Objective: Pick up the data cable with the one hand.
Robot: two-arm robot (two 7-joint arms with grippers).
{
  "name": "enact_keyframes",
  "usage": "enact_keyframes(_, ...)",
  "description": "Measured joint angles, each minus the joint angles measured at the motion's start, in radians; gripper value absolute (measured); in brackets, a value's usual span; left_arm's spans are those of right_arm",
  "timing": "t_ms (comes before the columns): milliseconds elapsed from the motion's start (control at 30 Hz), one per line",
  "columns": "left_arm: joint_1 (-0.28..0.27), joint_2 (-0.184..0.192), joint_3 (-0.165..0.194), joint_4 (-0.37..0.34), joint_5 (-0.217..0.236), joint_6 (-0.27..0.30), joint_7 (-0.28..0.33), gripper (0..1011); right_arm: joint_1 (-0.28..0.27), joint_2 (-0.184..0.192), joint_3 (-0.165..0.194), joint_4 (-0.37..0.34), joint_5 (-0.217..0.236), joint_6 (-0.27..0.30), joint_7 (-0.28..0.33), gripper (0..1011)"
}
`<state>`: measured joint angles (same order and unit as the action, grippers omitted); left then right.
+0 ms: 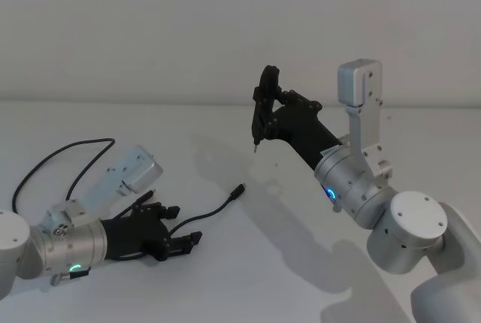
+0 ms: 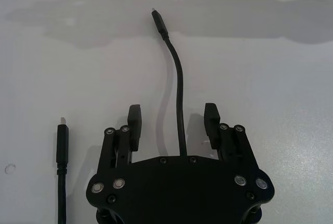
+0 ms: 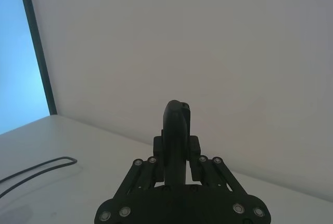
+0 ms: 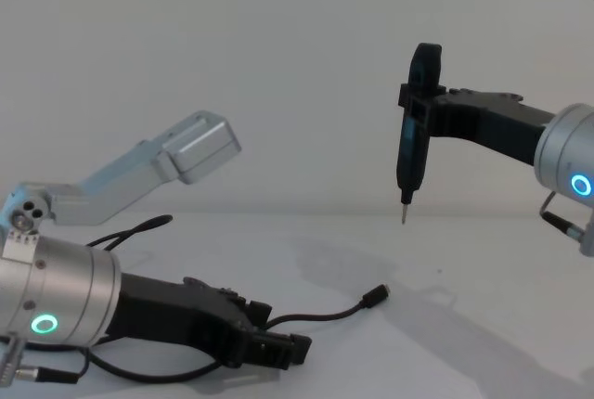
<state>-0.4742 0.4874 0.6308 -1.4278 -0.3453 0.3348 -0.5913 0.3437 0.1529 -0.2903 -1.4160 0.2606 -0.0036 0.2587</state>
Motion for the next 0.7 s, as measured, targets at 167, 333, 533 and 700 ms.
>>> enact_keyframes(167,0.000,0.001,0.000,0.000,0.000,0.000,0.001,660,0.000,0.000,0.000,0.000,0.000,-0.001,0.000,275)
enact_keyframes(333,0.001,0.002,0.000,0.000,0.000,0.000,0.002,629,0.000,0.000,0.000,0.000,0.000,-0.001,0.000,274)
enact_keyframes(533,0.001,0.002,0.000,0.000,0.000,0.001,0.003,587,0.000,0.000,0.000,0.000,0.000,-0.001,0.000,275)
enact_keyframes(700,0.002,0.002,0.000,0.000,0.000,0.001,0.003,557,0.000,0.000,0.000,0.000,0.000,-0.001,0.000,275)
